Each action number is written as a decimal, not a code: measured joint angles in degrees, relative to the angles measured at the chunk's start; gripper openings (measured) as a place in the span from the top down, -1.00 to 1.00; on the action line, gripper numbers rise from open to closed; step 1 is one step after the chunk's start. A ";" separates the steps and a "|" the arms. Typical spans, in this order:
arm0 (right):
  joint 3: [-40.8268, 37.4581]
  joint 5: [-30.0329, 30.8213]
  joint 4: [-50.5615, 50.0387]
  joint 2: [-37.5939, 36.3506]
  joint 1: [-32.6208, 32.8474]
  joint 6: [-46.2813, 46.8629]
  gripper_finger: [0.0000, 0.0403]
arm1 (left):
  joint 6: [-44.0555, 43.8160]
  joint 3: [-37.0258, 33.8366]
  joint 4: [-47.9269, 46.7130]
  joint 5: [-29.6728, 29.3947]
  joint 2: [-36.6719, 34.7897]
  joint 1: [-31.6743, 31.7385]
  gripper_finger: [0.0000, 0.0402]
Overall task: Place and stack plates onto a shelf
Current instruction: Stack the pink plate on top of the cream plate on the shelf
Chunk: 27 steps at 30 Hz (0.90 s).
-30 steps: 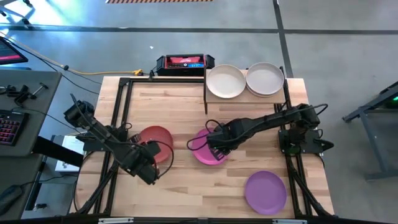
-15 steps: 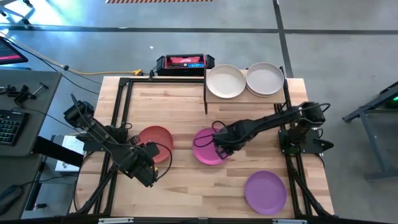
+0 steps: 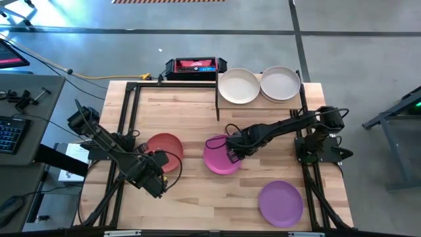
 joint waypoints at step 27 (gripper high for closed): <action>-10.78 0.14 14.64 0.05 -0.84 8.01 0.34 | 2.60 0.00 -0.04 -1.21 0.00 0.02 0.29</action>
